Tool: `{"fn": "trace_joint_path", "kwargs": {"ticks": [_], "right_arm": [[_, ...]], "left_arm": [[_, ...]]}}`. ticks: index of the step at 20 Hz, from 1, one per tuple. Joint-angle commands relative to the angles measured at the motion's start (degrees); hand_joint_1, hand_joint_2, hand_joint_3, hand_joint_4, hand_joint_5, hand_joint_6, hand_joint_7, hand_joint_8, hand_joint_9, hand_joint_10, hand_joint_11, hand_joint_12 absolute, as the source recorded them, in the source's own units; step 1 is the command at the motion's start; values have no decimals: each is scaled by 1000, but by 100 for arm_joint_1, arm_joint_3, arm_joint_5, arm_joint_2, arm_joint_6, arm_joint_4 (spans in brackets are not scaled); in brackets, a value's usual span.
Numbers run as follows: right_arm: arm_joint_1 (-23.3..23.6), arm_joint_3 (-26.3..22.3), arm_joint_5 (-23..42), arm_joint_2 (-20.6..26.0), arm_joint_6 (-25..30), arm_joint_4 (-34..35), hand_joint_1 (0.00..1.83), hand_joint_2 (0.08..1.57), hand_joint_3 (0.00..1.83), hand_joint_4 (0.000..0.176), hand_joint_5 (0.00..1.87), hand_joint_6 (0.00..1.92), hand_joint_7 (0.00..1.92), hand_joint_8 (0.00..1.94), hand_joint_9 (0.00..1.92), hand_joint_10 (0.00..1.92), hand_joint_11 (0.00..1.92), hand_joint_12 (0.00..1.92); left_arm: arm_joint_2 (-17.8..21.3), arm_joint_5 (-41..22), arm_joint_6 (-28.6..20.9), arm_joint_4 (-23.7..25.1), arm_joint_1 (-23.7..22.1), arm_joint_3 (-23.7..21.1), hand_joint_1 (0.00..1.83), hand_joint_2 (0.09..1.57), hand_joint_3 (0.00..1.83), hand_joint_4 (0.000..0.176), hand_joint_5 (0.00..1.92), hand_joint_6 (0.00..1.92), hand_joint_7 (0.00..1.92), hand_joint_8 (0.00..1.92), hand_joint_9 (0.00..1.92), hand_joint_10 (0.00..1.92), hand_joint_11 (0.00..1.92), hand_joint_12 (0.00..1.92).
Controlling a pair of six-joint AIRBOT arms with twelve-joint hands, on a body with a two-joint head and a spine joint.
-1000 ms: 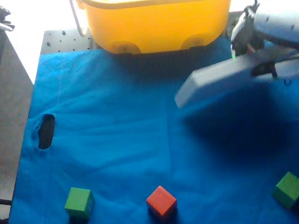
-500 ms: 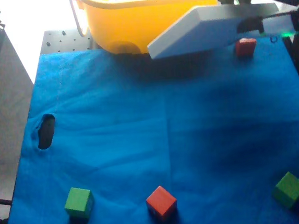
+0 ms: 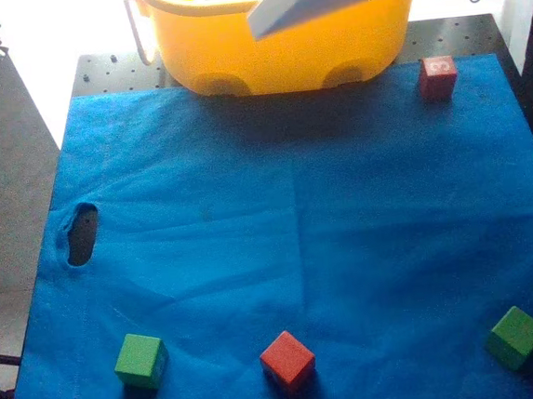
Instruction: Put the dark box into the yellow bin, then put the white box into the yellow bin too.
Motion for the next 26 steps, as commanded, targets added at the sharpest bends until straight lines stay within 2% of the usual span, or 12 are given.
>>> {"fn": "trace_joint_path", "kwargs": {"ticks": [1,4,8,11,16,17,18,19,20,22,24,26], "right_arm": [[153,28,705,6,-121,33,1245,1120,0,0,939,832,1043,1176,1047,1390,940,1809],[330,53,700,4,-317,33,1266,1087,0,0,931,922,1159,846,1101,875,880,1524],[486,143,702,-46,-523,33,1274,1088,0,0,961,808,1135,941,1083,932,857,1558],[567,211,703,-114,-727,34,1274,1093,0,0,974,751,1104,1025,1114,990,913,1558],[753,406,715,-351,-1032,-102,1186,1075,1,0,1058,828,1178,821,1195,1150,1061,1536],[753,429,721,-383,-1034,-112,1260,1085,1,0,1002,720,1131,973,1200,1037,1066,1441],[754,445,727,-404,-1034,-118,1201,1064,0,0,1079,760,1171,1012,1228,1232,1131,1590],[754,472,733,-434,-1037,-142,1182,1074,0,0,1064,819,1196,829,1228,1159,1122,1610],[754,490,738,-447,-1045,-144,1260,1078,0,0,1010,725,1159,927,1234,1008,1084,1516],[753,536,746,-476,-1066,-153,1282,1065,0,0,1061,618,1151,952,1167,935,978,1470],[751,591,746,-509,-1074,-154,1261,1085,0,0,1050,646,1078,1087,1064,1226,937,1634],[749,681,746,-589,-1074,-150,1277,1080,0,0,1072,588,1081,1083,1024,1174,875,1611]], "left_arm": [[-16,-607,-4,-305,-30,44,979,836,1,152,291,0,298,0,254,1,105,176],[-40,-607,8,-304,-26,44,961,839,2,131,268,0,301,4,229,0,58,139],[-67,-666,9,-302,-26,29,948,861,6,123,244,11,318,11,247,8,99,156],[-59,-743,8,-303,-27,-17,943,851,0,89,233,3,293,0,253,7,89,149],[1,-1012,8,-433,-27,-163,933,850,0,106,272,0,325,0,265,0,161,124],[22,-1065,9,-449,-29,-217,870,852,2,146,272,0,313,0,241,0,61,74],[31,-1105,10,-453,-30,-249,883,862,5,134,281,3,304,0,219,0,69,77],[42,-1189,10,-458,-32,-296,873,873,9,160,274,0,299,0,165,0,24,59],[52,-1276,10,-460,-31,-344,831,938,11,110,249,0,266,1,204,0,67,326],[116,-1443,16,-463,-31,-478,817,943,0,109,211,1,184,0,187,4,2,633],[176,-1611,59,-484,-29,-610,793,914,0,137,267,10,280,16,228,6,0,399],[304,-1823,179,-484,3,-842,884,917,0,101,274,6,317,19,248,12,41,395]]}}
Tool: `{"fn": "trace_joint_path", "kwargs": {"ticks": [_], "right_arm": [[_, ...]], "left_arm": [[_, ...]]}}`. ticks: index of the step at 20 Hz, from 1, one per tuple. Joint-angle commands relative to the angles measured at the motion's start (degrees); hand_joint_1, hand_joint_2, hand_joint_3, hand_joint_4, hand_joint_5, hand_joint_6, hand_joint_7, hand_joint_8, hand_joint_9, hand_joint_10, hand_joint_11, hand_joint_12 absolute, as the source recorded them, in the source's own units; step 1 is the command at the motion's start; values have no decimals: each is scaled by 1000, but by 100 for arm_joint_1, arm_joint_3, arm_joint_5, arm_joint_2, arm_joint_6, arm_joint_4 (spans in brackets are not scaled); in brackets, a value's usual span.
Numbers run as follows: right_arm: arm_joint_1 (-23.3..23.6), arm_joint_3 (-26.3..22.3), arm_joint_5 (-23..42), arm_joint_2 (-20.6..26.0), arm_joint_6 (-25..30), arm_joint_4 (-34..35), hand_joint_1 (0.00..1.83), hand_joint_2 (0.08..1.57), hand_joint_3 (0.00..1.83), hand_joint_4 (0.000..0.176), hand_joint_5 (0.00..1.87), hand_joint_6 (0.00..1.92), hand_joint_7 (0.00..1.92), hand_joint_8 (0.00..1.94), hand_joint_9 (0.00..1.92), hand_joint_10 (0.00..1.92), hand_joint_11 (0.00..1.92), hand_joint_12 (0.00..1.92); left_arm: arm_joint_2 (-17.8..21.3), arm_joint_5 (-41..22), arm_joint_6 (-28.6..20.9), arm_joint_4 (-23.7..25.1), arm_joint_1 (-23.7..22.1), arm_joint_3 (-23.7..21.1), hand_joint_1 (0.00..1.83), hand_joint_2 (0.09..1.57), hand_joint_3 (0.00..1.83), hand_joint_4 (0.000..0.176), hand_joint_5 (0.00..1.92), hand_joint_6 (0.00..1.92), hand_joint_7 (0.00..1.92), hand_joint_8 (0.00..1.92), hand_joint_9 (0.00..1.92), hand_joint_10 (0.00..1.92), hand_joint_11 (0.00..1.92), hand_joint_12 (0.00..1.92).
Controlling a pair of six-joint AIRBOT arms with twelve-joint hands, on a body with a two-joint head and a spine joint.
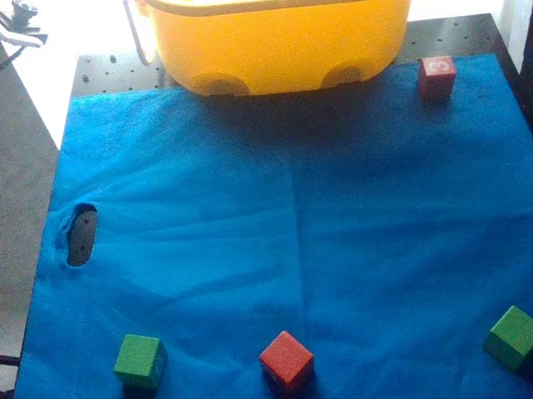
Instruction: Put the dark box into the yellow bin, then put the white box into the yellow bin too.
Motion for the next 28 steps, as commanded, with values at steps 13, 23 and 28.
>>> {"fn": "trace_joint_path", "kwargs": {"ticks": [13,23,28], "right_arm": [[-240,515,718,-458,-66,293,810,912,3,0,864,30,811,2,721,2,356,728],[-241,542,733,-459,-67,314,770,874,0,22,1010,70,724,0,555,1,0,854],[-240,573,988,-444,-67,314,794,871,0,52,838,1445,706,0,434,1,0,79]], "left_arm": [[304,-1194,240,-317,104,-472,911,991,0,85,408,6,206,8,210,8,14,519],[284,-1160,247,-333,135,-452,982,989,2,75,442,21,171,3,167,0,0,495],[275,-1255,248,-332,139,-455,940,1002,0,106,300,0,161,4,160,0,71,311]]}}
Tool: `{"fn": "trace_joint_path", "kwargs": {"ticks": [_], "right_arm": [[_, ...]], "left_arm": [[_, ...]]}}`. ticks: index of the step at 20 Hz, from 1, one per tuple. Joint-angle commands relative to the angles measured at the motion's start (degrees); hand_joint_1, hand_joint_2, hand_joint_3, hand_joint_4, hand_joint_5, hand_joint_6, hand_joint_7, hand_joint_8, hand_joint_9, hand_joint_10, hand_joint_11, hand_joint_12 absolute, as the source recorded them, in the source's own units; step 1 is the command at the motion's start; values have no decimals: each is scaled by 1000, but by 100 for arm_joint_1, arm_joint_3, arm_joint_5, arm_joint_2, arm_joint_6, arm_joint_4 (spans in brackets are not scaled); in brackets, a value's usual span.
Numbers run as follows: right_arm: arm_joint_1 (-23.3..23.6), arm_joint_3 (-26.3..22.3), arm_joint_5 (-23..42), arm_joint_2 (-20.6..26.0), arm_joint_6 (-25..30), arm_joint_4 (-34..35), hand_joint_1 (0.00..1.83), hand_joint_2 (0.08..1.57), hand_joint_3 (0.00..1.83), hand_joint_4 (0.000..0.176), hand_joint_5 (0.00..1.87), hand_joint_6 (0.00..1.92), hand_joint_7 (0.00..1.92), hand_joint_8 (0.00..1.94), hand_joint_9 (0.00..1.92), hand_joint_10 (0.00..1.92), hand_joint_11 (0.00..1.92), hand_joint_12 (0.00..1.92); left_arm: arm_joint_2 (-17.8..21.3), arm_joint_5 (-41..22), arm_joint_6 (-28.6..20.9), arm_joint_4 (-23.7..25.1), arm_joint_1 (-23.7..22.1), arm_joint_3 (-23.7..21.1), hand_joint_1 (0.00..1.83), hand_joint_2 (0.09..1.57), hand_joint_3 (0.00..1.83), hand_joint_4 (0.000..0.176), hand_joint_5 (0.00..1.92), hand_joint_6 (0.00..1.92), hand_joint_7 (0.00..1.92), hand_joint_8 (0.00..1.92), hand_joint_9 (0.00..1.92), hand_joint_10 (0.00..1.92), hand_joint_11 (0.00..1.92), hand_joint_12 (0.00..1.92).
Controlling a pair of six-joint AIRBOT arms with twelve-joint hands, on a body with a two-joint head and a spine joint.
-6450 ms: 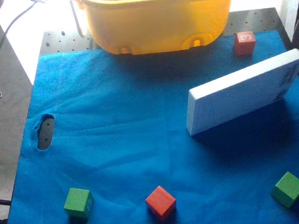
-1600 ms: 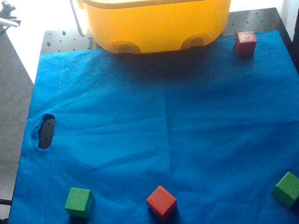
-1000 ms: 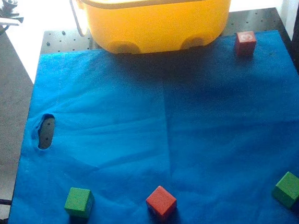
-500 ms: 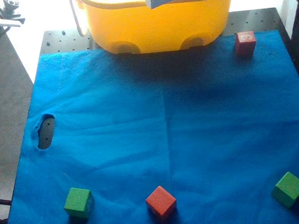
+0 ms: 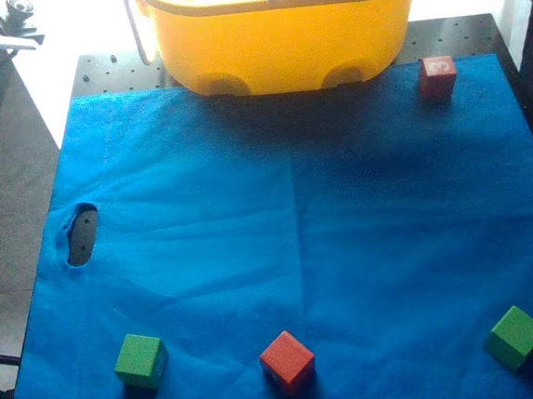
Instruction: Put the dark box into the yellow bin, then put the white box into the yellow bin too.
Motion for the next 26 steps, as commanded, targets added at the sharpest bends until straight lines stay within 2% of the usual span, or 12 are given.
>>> {"fn": "trace_joint_path", "kwargs": {"ticks": [1,2,4,10,12,15,17,20,22,23,24,26], "right_arm": [[66,34,952,23,-63,43,786,861,1,74,820,1482,730,2,468,2,0,347],[77,23,1013,26,-63,43,798,856,0,59,817,1489,743,1,491,6,0,572],[260,-10,1007,107,-63,17,793,867,1,94,793,1483,758,1,526,6,0,871],[835,-353,995,559,-145,-117,738,863,1,146,737,1453,720,1,498,1,0,641],[876,-419,994,623,-145,-122,712,867,1,80,717,1189,721,0,512,3,0,705],[891,-474,949,641,-145,-123,723,850,0,83,674,748,673,0,457,3,0,513],[902,-504,926,650,-144,-123,759,845,0,43,788,267,666,3,524,5,66,879],[902,-511,926,677,-144,-123,738,860,0,2,704,77,652,1,550,3,208,770],[902,-520,926,750,-144,-112,726,831,0,0,591,9,585,0,565,6,222,765],[902,-531,926,790,-144,-55,711,798,0,36,534,1,528,0,520,0,168,780],[902,-535,928,828,-144,47,678,791,0,44,481,0,495,0,500,0,135,836],[902,-562,936,945,-144,232,691,834,0,84,328,0,395,0,454,3,1,1082]], "left_arm": [[-2,-684,-6,-293,-22,-6,914,970,0,102,275,0,204,4,188,1,121,246],[10,-735,-6,-293,-23,-20,925,964,0,77,249,0,226,8,203,4,145,233],[23,-805,-6,-292,-25,-38,954,971,2,73,215,0,232,7,128,0,58,188],[9,-1021,-8,-292,-32,-98,923,1070,8,10,123,0,127,0,150,0,125,178],[20,-1002,-9,-292,-30,-110,1002,1065,3,33,146,8,108,0,126,0,92,156],[20,-955,-11,-300,-28,-116,961,1067,3,37,120,1,87,5,74,0,60,139],[47,-901,-12,-318,-20,-122,947,1076,3,49,139,9,106,9,99,9,78,147],[129,-795,-11,-405,38,-140,935,1082,4,46,132,3,108,6,111,11,79,147],[193,-747,-5,-526,149,-150,945,1061,0,41,145,7,123,10,119,11,92,152],[239,-742,4,-610,233,-166,933,1089,7,13,97,1,79,1,93,2,89,154],[296,-747,40,-730,332,-193,926,1084,3,19,112,9,77,3,96,4,91,158],[382,-767,101,-937,516,-216,902,1038,0,82,159,2,126,0,54,0,30,162]]}}
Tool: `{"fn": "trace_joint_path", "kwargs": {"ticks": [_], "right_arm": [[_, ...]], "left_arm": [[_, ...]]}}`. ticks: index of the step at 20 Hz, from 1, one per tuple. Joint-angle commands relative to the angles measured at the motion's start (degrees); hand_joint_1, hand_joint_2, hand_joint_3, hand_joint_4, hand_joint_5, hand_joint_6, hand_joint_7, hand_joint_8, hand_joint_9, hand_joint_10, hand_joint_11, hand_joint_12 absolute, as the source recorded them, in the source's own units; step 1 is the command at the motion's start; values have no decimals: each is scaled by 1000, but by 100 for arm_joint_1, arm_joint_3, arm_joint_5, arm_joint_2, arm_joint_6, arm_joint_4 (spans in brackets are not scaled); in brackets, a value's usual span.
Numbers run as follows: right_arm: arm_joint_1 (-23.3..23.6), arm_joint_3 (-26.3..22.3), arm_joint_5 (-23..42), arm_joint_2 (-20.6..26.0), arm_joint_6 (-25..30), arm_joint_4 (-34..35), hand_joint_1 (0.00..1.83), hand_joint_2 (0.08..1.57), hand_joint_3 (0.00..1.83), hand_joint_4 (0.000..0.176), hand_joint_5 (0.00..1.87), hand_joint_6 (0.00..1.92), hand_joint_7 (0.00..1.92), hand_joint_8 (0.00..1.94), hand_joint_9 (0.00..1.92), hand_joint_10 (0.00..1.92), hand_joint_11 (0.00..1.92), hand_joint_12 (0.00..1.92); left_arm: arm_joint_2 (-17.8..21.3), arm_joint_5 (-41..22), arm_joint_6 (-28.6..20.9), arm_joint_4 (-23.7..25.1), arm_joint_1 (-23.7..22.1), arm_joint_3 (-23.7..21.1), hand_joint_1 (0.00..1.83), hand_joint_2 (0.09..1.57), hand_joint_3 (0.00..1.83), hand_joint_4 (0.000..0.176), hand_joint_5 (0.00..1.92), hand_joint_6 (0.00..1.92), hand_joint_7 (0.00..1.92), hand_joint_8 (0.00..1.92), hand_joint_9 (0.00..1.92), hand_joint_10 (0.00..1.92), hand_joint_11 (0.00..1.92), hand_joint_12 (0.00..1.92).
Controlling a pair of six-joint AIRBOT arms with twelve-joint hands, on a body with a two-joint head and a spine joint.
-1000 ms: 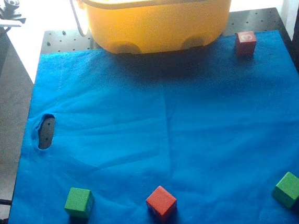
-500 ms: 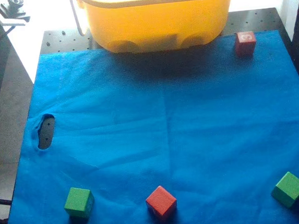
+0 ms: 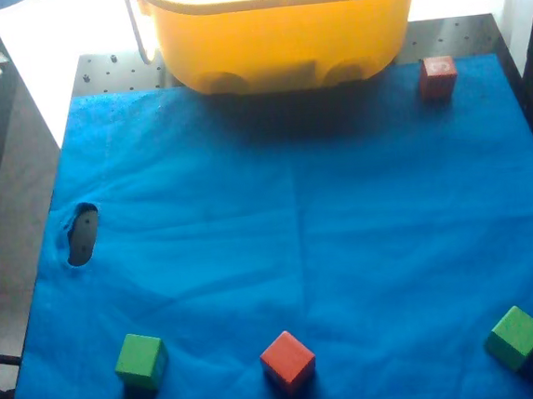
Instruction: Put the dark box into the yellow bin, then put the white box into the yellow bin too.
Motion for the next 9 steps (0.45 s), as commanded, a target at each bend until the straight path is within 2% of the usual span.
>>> {"fn": "trace_joint_path", "kwargs": {"ticks": [1,2,3,4,5,6,8,9], "right_arm": [[129,-31,659,51,-39,103,691,834,0,84,328,0,395,0,454,3,1,1082],[129,-56,659,119,-39,159,677,855,1,74,299,0,366,0,459,4,0,1139],[129,-93,660,194,-39,218,665,894,12,57,268,0,370,4,467,7,0,1161],[129,-129,663,246,-39,234,665,894,12,57,268,0,370,4,467,7,0,1161],[129,-186,682,313,-39,251,668,885,3,26,262,2,411,15,501,19,52,1177],[129,-265,874,430,-39,371,672,870,0,34,272,6,391,5,477,7,22,1164],[127,-461,984,704,-16,544,668,868,0,41,280,5,387,2,441,1,4,1130],[127,-550,989,814,-15,598,681,912,6,19,250,2,427,8,445,4,0,1119]], "left_arm": [[43,-617,-5,-353,-12,-15,902,1038,0,82,159,2,126,0,54,0,30,162],[93,-647,12,-432,82,-42,895,1039,1,93,143,0,112,0,24,0,5,153],[202,-708,98,-568,205,-136,965,1029,0,100,158,5,119,9,21,7,18,71],[290,-789,176,-675,298,-217,965,1029,0,100,158,5,119,9,21,7,18,71],[390,-912,247,-818,450,-313,904,1042,3,120,124,0,34,1,14,2,85,104],[512,-1095,318,-976,679,-431,879,1051,6,155,114,0,6,0,2,0,37,88],[747,-1498,567,-1385,1247,-726,847,1051,5,150,90,0,0,0,0,0,41,96],[819,-1681,599,-1552,1475,-823,787,1040,0,105,87,0,89,1,70,2,14,395]]}}
